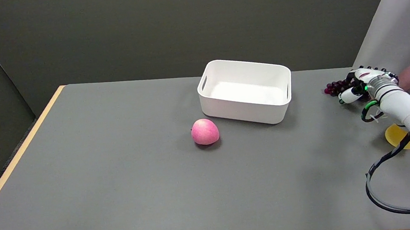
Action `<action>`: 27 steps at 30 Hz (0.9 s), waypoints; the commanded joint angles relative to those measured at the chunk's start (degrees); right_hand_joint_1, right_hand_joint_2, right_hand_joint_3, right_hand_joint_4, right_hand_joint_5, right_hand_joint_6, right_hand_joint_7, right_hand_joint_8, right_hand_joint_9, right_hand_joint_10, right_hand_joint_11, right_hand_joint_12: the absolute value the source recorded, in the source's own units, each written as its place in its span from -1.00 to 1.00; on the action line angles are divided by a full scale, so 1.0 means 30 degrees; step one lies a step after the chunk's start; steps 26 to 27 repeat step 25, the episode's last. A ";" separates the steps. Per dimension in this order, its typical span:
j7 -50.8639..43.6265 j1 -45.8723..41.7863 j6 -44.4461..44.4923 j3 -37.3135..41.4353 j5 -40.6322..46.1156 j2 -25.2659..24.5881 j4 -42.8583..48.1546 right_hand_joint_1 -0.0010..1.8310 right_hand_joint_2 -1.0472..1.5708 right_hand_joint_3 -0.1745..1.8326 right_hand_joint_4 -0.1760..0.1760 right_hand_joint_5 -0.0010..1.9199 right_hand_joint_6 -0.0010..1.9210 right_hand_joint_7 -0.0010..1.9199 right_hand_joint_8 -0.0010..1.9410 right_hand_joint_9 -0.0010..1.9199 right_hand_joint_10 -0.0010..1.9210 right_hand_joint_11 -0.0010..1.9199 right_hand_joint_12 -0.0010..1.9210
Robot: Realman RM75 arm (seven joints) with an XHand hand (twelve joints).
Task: Pick up grapes.
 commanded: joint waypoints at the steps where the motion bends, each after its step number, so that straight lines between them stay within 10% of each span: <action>1: 0.1516 0.0468 0.0462 -0.0285 -0.0287 -0.0410 0.0738 0.28 0.78 -0.78 -1.00 -0.51 0.62 -0.14 0.52 -0.19 0.31 -0.51 1.00; 9: 0.1726 -0.0513 0.1404 0.0020 -0.0716 0.0046 0.4754 0.28 0.66 -0.48 -1.00 -0.33 0.58 -0.27 0.59 -0.17 0.45 -0.57 1.00; 27: 0.6549 -0.6826 0.5307 0.1961 -1.3501 0.0409 2.1731 0.30 0.61 -0.39 -1.00 -0.28 0.54 -0.22 0.56 -0.11 0.50 -0.31 1.00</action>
